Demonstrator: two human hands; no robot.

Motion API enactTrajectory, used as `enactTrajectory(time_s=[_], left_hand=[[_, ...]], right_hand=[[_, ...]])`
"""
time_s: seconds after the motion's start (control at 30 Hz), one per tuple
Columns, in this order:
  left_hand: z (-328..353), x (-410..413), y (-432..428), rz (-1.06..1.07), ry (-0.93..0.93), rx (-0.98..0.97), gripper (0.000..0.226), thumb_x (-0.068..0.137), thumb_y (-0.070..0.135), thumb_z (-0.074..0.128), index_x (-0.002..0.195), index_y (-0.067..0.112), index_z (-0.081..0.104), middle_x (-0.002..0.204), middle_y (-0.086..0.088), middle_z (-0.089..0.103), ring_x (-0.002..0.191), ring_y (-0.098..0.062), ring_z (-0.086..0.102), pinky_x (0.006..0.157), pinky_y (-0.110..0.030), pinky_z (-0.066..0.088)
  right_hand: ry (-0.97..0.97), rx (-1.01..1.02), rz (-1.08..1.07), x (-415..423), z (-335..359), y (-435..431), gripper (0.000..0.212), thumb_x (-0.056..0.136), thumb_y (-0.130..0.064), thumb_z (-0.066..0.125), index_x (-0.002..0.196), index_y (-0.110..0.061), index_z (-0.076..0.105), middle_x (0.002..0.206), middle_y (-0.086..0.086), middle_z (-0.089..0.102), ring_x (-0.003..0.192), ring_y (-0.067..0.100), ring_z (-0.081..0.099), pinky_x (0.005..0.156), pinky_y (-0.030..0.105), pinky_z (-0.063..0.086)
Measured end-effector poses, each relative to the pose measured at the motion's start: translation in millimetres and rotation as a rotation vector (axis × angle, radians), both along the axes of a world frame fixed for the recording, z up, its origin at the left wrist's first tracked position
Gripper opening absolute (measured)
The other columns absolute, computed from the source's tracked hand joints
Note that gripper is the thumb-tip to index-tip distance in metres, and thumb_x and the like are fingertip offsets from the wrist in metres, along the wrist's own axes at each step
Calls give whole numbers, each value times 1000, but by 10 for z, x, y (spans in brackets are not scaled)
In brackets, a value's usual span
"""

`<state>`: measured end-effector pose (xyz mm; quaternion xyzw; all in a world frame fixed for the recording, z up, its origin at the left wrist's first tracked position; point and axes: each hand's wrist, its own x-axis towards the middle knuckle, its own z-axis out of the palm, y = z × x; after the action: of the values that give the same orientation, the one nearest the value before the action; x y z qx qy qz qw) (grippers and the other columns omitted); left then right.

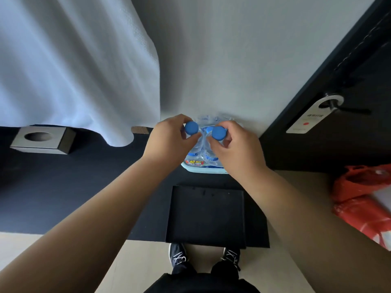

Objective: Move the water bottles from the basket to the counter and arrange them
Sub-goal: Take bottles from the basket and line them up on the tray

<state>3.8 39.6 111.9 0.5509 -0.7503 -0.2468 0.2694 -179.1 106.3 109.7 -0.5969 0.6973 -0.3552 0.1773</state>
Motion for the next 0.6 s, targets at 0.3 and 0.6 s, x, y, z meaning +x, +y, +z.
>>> enactTrajectory(time_s=[0.3,0.6], left_hand=[[-560,264,457,-12,-149,245,20,75,45,74,84,30,65,69,9,64,63,-4,59,55,-24,46],[-1578,522,1012,8,-298,568,14,78,42,72,82,33,62,74,11,62,67,-5,58,51,-23,38]], right_hand=[[78,279,126,202,-477,412,25,88,-45,73,102,-26,64,77,-8,67,71,13,64,65,39,56],[54,612,210,460,-1444,887,18,90,-44,68,102,-30,65,87,-9,70,80,14,66,69,36,57]])
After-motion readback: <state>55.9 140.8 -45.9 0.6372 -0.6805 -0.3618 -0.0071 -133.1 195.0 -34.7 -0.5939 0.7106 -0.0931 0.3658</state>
